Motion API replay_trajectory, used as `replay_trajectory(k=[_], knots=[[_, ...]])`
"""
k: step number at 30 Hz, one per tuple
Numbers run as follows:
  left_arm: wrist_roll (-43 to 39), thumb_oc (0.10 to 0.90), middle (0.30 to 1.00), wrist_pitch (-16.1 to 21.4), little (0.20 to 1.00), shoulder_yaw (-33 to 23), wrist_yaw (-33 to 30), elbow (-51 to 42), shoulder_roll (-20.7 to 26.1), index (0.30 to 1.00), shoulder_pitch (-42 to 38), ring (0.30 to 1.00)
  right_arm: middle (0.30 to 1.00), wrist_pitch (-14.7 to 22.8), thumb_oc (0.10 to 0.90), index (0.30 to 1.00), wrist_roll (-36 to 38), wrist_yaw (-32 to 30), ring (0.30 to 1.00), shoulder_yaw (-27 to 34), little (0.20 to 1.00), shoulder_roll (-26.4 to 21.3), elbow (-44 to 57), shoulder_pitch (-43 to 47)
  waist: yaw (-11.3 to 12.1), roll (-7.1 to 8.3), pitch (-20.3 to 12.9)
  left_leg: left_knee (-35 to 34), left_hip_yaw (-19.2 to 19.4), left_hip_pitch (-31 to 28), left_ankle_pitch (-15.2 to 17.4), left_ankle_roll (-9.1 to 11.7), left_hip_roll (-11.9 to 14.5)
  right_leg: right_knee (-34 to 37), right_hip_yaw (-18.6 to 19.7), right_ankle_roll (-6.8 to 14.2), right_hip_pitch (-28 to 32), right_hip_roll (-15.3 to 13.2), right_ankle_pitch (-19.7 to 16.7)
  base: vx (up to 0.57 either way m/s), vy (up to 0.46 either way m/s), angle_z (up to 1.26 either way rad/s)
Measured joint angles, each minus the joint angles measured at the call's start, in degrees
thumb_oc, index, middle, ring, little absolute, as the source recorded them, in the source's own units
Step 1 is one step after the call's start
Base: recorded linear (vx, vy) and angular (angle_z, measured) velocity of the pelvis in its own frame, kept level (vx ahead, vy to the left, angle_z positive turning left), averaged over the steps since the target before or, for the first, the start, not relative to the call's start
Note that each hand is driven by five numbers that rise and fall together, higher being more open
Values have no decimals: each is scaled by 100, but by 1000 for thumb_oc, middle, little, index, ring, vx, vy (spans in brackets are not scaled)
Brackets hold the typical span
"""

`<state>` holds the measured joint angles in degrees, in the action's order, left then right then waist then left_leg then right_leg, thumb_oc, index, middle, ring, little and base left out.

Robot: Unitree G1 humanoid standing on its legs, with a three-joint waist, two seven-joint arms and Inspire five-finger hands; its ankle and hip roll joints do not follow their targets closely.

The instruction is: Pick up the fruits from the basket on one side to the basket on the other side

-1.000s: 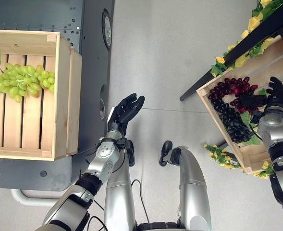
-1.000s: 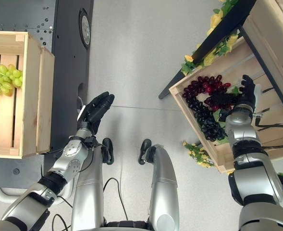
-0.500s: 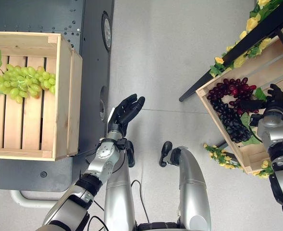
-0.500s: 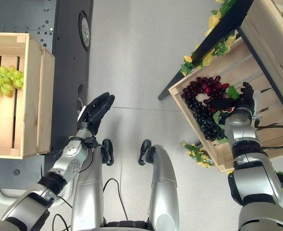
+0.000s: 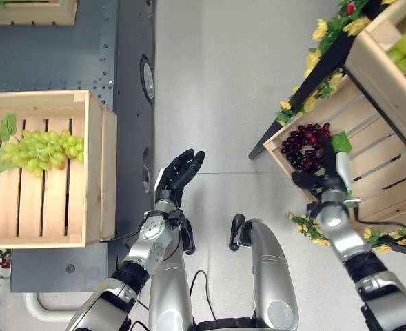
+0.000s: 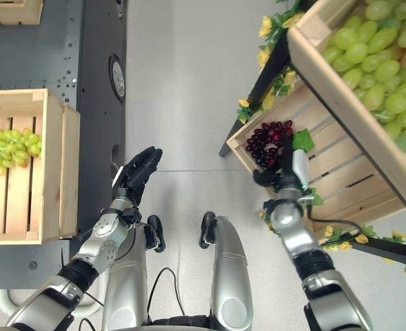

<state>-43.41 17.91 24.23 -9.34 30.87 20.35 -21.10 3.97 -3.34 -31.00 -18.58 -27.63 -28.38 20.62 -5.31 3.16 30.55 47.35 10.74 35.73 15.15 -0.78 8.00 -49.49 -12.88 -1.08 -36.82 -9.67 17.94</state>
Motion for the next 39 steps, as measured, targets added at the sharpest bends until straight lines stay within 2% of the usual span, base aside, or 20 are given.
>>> replay_trajectory(k=[5,13,17,19,23,26,27,32,34,37,39], knots=[[3,800,900,77,900,-151,-28,12,-155,900,252,900,900,159,800,900,-337,-240,900,-65,900,332,124,-671,-23,-7,-1,-667,110,-743,-115,110,-12,561,3,50,659,85,-60,9,18,-4],[145,800,900,311,900,-279,-179,31,-171,900,447,900,900,391,800,900,-1223,-398,900,-195,900,290,393,-860,-13,-21,-2,-1420,246,-1496,-307,151,-114,1150,-11,118,1328,121,-148,8,1,1],[926,800,900,393,900,-320,-560,73,-129,900,534,900,900,620,800,900,-1426,-387,900,-505,900,104,398,-921,43,-73,-3,-1917,216,-1894,-500,172,-194,1502,-81,149,1719,137,-244,37,-23,11],[1399,800,900,434,900,-343,-819,47,-50,900,557,900,900,719,800,900,-1419,-387,900,-489,900,89,399,-980,123,-180,-12,-2173,198,-2012,-613,172,-237,1700,-134,167,1857,144,-298,58,-58,13],[2645,800,900,427,900,-349,-1337,-202,437,900,554,900,900,727,800,900,-1409,-358,900,-496,900,16,399,-994,175,-301,-11,-2750,31,-2163,-960,194,-362,2031,-289,166,1996,133,-428,25,-39,26],[3308,800,900,425,900,-545,-1682,-512,799,900,560,900,900,727,800,900,-1395,-337,900,-491,900,-187,399,-992,360,-414,-14,-3159,12,-2360,-1194,207,-415,2214,-360,153,2119,120,-493,17,-45,17],[3568,800,900,412,900,-681,-1709,-648,946,900,597,900,900,727,800,900,-1355,-332,900,-472,900,-219,403,-1029,440,-486,-12,-3443,-49,-2455,-1327,224,-436,2362,-506,146,2255,117,-520,44,-21,26],[4081,800,900,457,900,-1269,-1812,-1191,1353,900,1014,900,900,727,800,900,-1190,-332,900,-446,900,-295,413,-1335,597,-762,-76,-4286,-288,-3050,-1747,228,-516,2844,-702,223,2790,187,-602,104,-23,37],[4112,800,900,464,900,-1360,-1727,-1272,1435,900,1163,900,900,726,800,900,-1190,-330,900,-432,900,-325,418,-1485,647,-901,-165,-4509,-401,-3188,-1833,208,-536,3057,-830,278,2993,204,-651,91,-13,30],[4171,800,900,494,900,-1364,-1671,-1298,1470,900,1254,900,900,726,800,900,-1186,-286,900,-416,900,-344,415,-1589,707,-1075,-336,-4684,-449,-3259,-1921,146,-559,3329,-830,366,3167,231,-728,98,-13,33],[4286,800,900,505,900,-1399,-1645,-1307,1476,900,1327,900,900,726,800,900,-1187,-167,900,-424,900,-320,418,-1579,777,-1118,-413,-4832,-462,-3406,-1957,126,-572,3563,-837,419,3381,271,-799,112,1,18]])
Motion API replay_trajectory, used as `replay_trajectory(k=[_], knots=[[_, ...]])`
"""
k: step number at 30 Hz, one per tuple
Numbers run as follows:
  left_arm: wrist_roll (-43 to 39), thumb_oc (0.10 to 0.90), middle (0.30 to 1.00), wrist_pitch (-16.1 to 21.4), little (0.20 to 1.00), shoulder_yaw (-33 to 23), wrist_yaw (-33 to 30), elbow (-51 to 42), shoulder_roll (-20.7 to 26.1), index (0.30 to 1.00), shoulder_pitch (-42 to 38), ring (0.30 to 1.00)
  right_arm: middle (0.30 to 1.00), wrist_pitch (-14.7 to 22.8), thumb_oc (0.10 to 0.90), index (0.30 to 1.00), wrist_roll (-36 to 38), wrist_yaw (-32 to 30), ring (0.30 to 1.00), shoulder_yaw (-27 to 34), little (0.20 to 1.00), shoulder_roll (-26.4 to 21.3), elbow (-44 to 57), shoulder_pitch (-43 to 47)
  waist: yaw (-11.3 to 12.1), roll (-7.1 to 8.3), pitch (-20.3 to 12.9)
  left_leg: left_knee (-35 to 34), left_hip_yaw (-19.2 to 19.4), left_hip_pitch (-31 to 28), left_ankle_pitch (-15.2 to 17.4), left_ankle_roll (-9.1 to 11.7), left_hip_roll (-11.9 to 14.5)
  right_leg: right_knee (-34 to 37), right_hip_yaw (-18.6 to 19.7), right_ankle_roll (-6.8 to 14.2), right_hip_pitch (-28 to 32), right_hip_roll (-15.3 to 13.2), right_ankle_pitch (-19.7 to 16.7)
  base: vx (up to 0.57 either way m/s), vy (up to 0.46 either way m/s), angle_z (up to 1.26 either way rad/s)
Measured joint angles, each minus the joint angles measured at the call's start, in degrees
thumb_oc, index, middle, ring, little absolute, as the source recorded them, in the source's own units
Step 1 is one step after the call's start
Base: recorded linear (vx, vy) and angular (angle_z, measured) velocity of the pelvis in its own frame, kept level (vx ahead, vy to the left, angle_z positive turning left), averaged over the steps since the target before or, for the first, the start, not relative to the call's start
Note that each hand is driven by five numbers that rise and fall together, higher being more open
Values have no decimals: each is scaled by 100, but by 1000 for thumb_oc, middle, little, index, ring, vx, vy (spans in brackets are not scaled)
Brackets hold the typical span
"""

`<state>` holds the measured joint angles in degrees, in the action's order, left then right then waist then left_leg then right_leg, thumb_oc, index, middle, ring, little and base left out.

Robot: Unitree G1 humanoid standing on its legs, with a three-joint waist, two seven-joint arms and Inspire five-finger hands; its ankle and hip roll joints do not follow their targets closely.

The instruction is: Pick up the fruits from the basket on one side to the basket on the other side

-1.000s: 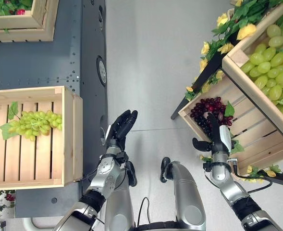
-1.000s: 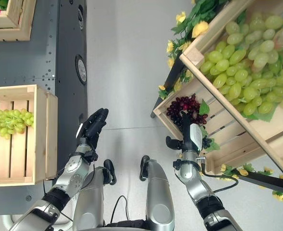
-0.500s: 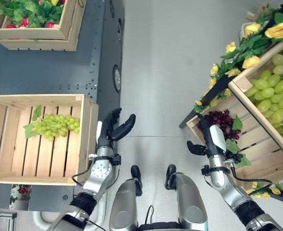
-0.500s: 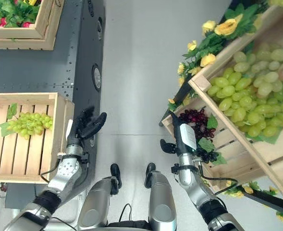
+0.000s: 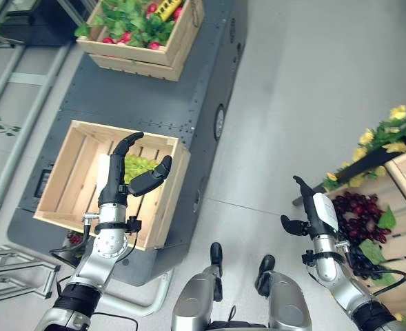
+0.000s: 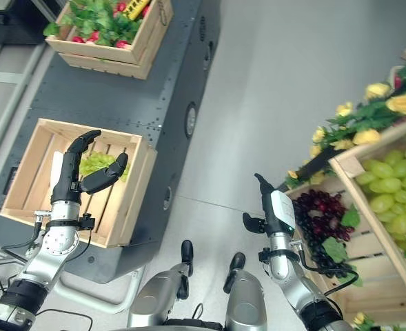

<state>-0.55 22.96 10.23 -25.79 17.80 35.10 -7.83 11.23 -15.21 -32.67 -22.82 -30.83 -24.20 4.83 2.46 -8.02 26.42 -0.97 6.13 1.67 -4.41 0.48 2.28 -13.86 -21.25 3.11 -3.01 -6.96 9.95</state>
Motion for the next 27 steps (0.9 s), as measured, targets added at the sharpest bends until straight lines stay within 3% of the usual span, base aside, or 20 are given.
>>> replay_trajectory(k=[6,12,18,23,27], knots=[[360,800,900,0,900,-121,-43,-69,250,900,401,900,900,0,800,900,1,214,900,-7,900,22,-1,-77,113,101,-683,-340,-126,-233,-47,-64,-75,877,-11,167,522,113,-294,91,31,13],[1104,800,900,-248,900,-405,-520,25,825,900,520,900,900,0,800,900,12,584,900,-12,900,22,-2,-214,174,225,-932,-393,-137,-386,-46,-66,-156,1247,-123,243,858,104,-412,86,53,9],[1811,800,900,-793,900,-412,-839,907,1555,900,485,900,900,0,800,900,46,1011,900,-112,900,-87,-1,-231,189,241,-984,-397,-123,-425,-47,-68,-154,1289,-113,244,897,110,-456,29,82,-2],[2153,800,900,-1204,900,177,-866,1776,1986,900,-82,900,900,0,800,900,278,1173,900,-446,900,-434,-13,-137,206,241,-983,-357,-105,-261,-56,-81,-144,1241,-93,234,726,109,-488,-77,93,0],[2658,800,900,-1419,900,1322,-812,2328,2332,900,-1081,900,900,9,800,900,407,1247,900,-928,900,-687,-44,322,219,246,-967,-153,-86,297,-109,-157,-140,1000,-68,198,144,66,-535,-134,97,-3]])
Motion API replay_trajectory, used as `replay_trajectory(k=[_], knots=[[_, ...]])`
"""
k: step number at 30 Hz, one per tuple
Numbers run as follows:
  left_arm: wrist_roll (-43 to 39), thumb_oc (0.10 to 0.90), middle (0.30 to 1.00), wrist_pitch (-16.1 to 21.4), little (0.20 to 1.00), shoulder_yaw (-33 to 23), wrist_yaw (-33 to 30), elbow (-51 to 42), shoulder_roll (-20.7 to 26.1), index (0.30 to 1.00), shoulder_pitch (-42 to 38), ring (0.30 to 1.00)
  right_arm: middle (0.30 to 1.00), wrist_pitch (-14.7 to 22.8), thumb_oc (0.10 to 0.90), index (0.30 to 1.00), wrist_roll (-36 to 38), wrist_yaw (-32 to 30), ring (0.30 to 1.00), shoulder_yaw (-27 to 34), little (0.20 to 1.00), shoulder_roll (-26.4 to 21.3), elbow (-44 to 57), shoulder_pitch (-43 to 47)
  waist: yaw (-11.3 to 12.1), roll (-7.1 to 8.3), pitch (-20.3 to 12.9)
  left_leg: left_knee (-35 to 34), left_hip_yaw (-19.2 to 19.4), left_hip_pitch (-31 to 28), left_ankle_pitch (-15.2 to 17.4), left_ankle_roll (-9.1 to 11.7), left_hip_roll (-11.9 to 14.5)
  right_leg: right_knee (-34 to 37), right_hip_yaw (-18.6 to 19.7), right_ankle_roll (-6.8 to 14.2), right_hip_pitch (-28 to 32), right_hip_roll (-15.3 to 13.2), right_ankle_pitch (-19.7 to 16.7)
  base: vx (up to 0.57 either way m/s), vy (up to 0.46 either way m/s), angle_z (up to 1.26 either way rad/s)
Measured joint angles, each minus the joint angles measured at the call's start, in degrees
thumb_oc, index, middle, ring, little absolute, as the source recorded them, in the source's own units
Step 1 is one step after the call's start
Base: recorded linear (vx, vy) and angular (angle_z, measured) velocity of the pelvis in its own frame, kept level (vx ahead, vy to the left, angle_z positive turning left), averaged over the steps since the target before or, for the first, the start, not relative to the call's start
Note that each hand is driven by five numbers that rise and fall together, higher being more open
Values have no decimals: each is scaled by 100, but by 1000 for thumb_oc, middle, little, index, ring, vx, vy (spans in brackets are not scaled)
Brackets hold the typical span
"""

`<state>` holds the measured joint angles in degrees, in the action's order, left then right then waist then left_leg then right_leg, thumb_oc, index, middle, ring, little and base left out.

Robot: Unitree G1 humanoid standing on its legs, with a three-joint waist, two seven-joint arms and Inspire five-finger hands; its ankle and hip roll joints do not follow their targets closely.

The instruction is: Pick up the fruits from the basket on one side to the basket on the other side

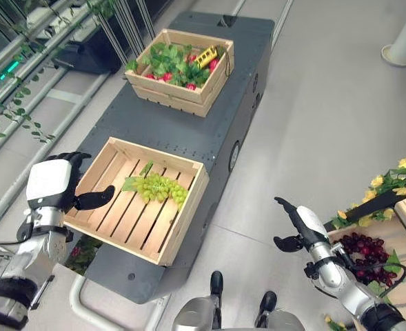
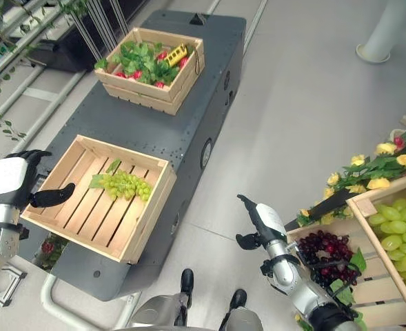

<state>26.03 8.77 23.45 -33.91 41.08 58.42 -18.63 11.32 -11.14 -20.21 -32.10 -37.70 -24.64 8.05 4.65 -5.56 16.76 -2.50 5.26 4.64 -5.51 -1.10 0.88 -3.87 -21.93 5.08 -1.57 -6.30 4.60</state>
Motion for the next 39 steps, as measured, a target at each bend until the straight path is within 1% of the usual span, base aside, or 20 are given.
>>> replay_trajectory(k=[2,4,6,8,9,13,15,16,18,19,20,21,22,23,24,25,26,29,32,39], knots=[[89,800,900,-21,900,386,21,245,0,900,-453,900,900,0,800,900,103,33,900,-179,900,-1,-47,280,0,29,134,81,26,62,-1,-1,-2,-130,32,-12,-97,-30,9,-73,69,-8],[131,800,900,-23,900,473,24,338,5,900,-652,900,900,29,800,900,122,54,900,-251,900,11,-43,469,-29,63,292,109,55,58,0,0,3,-150,87,-15,-107,-20,10,-40,65,-9],[142,800,900,-20,900,675,25,506,23,900,-1085,900,900,41,800,900,269,78,900,-254,900,9,-51,717,-44,125,600,180,77,103,2,2,25,-247,89,-37,-159,-25,24,-44,60,-3],[148,800,900,-19,900,820,25,541,44,900,-1308,900,900,41,800,900,273,108,900,-255,900,8,-101,829,-44,185,684,218,88,231,2,2,42,-304,97,-47,-292,-17,27,-78,57,0],[176,800,900,-20,900,986,23,626,100,900,-1522,900,900,41,800,900,288,112,900,-261,900,2,-123,924,-40,239,798,292,94,321,2,2,40,-399,99,-71,-390,-31,42,-42,46,0],[379,800,900,-43,900,1078,24,838,180,900,-2159,900,900,41,800,900,313,146,900,-340,900,-1,-204,1344,-15,438,1205,533,107,646,4,3,50,-732,102,-152,-745,-75,103,-74,65,1],[482,800,900,-84,900,1366,28,969,191,900,-2472,900,900,34,800,900,326,157,900,-515,900,-15,-252,1565,-12,524,1283,793,141,883,73,-17,71,-1093,109,-223,-1016,-157,202,-73,98,1],[523,800,900,-98,900,1527,32,1024,190,900,-2618,900,900,34,800,900,364,167,900,-600,900,-6,-251,1657,-14,565,1324,1032,153,1012,190,-34,78,-1356,116,-245,-1143,-207,295,-47,66,-2],[608,800,900,-106,900,1669,50,1062,217,900,-2770,900,900,34,800,900,495,176,900,-749,900,-3,-218,1769,0,663,1375,1505,197,1211,416,-57,82,-1800,110,-298,-1320,-323,489,-44,65,-1],[627,800,900,-107,900,1679,56,1063,216,900,-2797,900,900,34,800,900,495,176,900,-749,900,-2,-204,1772,-4,683,1379,1613,208,1265,461,-62,80,-1893,108,-276,-1356,-352,535,-33,105,3],[741,800,900,-121,900,1694,78,1057,254,900,-2845,900,900,34,800,900,496,177,900,-750,900,-7,-201,1809,-5,717,1373,1989,263,1472,628,-77,98,-2169,118,-291,-1511,-410,659,-19,88,2],[813,800,900,-168,900,1736,81,1035,335,900,-2866,900,900,34,800,900,496,186,900,-749,900,-12,-202,1868,-6,735,1373,2401,290,1711,811,-93,116,-2460,137,-283,-1679,-465,809,-14,91,-2],[846,800,900,-189,900,1736,85,1029,369,900,-2866,900,900,34,800,900,496,192,900,-744,900,-20,-199,1903,-7,741,1373,2654,294,1872,916,-99,148,-2668,147,-280,-1807,-518,904,-18,82,-3],[924,800,900,-241,900,1736,113,1009,411,900,-2866,900,900,34,800,900,496,206,900,-743,900,-19,-200,1943,-12,742,1372,3036,292,2122,1061,-110,178,-2976,183,-299,-2025,-571,1036,-12,61,-2],[942,800,900,-251,900,1737,139,1010,428,900,-2866,900,900,34,800,900,495,210,900,-743,900,-19,-201,1948,-12,743,1372,3232,290,2251,1124,-114,184,-3148,225,-325,-2147,-588,1098,-13,82,-3],[1008,800,900,-283,900,1752,181,1011,469,900,-2865,900,900,34,800,900,494,229,900,-744,900,-17,-204,1946,-3,744,1372,3553,276,2512,1262,-120,218,-3451,258,-363,-2375,-623,1221,-1,53,0],[1046,800,900,-284,900,1755,198,1011,483,900,-2865,900,900,33,800,900,495,234,900,-744,900,-19,-201,1938,-8,747,1372,3685,272,2631,1307,-102,217,-3572,259,-369,-2469,-650,1265,0,82,3],[1208,800,900,-283,900,1869,263,999,484,900,-2862,900,900,5,800,900,496,378,900,-745,900,-21,-207,1902,-36,752,1374,3981,274,2982,1345,-152,258,-3881,280,-410,-2814,-719,1317,-13,61,3],[1371,800,900,-279,900,1895,263,958,493,900,-2855,900,900,5,800,900,495,415,900,-745,900,-45,-197,1871,-49,771,1375,4067,274,3111,1354,-167,278,-3972,293,-418,-2941,-729,1321,-27,32,1],[1751,800,900,-280,900,1973,31,971,513,900,-3044,900,900,-12,800,900,507,426,900,-745,900,-154,-170,1934,-69,792,1380,4487,284,3690,1397,-219,378,-4283,282,-459,-3445,-717,1349,-26,13,1]])
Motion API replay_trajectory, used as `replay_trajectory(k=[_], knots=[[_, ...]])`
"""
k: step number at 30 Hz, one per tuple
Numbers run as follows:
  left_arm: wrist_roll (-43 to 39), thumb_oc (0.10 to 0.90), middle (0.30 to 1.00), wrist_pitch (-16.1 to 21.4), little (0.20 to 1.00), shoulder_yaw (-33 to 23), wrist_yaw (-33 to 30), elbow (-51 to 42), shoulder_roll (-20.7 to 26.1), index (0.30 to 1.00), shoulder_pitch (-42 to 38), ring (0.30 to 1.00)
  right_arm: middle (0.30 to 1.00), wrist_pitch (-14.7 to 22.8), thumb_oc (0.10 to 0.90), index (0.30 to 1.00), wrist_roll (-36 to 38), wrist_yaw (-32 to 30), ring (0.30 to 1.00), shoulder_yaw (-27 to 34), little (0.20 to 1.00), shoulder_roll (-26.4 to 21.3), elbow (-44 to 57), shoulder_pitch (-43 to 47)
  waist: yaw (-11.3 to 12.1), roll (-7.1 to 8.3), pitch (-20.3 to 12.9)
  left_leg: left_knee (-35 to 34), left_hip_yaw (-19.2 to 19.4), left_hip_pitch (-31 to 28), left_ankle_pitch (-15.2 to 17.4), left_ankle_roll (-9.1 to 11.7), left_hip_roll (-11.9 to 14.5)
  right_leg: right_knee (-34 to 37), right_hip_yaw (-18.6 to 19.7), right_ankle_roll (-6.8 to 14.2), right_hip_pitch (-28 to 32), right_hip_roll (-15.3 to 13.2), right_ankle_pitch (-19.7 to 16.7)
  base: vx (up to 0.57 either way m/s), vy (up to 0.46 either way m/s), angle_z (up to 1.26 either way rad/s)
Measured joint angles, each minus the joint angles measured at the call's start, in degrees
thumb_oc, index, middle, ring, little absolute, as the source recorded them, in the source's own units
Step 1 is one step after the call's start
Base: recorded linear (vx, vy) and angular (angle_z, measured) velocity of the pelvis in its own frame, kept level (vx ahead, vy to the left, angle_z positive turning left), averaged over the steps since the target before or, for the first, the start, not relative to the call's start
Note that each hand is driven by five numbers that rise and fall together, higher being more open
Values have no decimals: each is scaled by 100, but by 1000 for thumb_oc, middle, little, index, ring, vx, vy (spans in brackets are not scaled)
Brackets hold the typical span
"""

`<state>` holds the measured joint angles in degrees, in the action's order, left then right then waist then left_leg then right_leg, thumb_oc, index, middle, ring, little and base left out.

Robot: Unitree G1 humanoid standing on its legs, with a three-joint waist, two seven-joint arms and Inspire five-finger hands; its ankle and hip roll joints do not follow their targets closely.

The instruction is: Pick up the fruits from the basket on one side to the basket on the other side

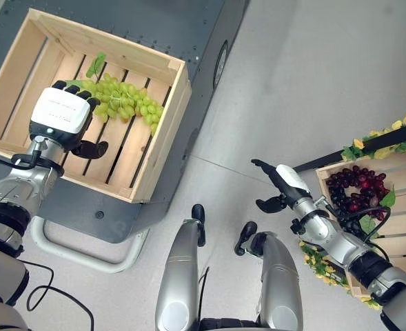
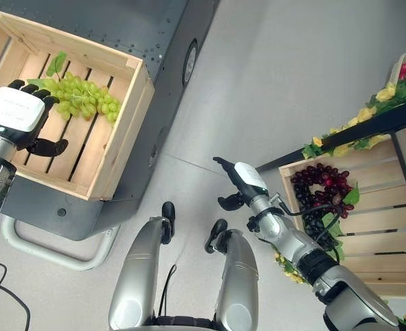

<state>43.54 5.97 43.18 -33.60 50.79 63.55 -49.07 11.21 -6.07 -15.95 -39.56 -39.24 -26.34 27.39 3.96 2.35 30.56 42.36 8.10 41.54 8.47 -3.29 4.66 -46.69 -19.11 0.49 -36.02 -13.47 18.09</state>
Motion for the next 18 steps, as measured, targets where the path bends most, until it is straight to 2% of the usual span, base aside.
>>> replay_trajectory(k=[4,8,13,18], knots=[[200,800,900,-12,900,158,-312,28,0,900,-248,900,900,-11,800,900,1,0,900,-3,900,-1,1,22,-26,78,-3,109,-5,93,40,-9,30,-68,10,-5,-73,0,5,-8,-1,-2],[310,800,900,-279,900,157,-807,42,0,900,-538,900,900,-10,800,900,1,-1,900,-3,900,0,4,4,-136,192,-5,120,-18,108,54,-30,30,-85,11,-14,-82,-10,10,0,0,0],[571,800,900,-451,900,157,-1128,27,1,900,-776,900,900,-9,800,900,-2,-1,900,-3,900,0,6,-88,-175,220,-6,120,-44,148,70,-7,36,-64,8,-10,-107,15,7,0,0,0],[808,800,900,-452,900,373,-1139,53,1,900,-1041,900,900,-9,800,900,-2,-1,900,-3,900,1,7,-72,-231,225,-6,172,-37,227,61,-13,61,-62,-22,19,-153,44,-9,0,0,0]])
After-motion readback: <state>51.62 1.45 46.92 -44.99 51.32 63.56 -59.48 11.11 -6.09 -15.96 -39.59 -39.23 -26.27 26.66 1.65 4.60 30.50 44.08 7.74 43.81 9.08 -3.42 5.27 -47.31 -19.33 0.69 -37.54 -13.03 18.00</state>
